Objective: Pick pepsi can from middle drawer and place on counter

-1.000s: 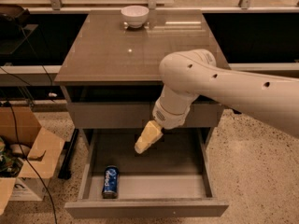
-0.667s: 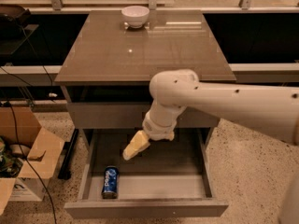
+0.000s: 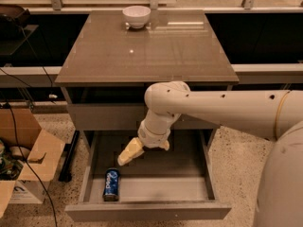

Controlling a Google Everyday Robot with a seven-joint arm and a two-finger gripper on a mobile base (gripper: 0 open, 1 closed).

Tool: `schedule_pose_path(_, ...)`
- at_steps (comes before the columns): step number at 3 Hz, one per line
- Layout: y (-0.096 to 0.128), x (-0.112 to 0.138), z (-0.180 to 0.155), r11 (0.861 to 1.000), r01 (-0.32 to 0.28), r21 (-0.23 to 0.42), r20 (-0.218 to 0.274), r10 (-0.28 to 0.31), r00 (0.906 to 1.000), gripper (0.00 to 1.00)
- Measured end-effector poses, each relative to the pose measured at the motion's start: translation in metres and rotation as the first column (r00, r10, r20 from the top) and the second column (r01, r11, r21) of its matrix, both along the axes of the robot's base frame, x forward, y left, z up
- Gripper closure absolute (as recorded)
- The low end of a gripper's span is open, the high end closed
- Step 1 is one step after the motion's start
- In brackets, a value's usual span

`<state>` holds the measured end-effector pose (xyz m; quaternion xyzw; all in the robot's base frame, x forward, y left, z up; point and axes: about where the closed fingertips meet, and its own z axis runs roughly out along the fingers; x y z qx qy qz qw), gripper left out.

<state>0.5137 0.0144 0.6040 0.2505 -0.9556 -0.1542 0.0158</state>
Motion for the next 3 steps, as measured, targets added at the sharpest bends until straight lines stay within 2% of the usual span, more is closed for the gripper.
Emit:
schedule_pose_path(1, 0.003, 0.002, -0.014, 0.999, 0.041, -0.027, -0.038, -0.042, 0.9984, 0.0)
schedule_pose_path(2, 0.016, 0.001, -0.052, 0.989, 0.143, -0.034, -0.103, -0.146, 0.9839, 0.0)
schedule_pose_path(3, 0.03, 0.005, -0.089, 0.964, 0.264, -0.03, -0.146, -0.266, 0.9529, 0.0)
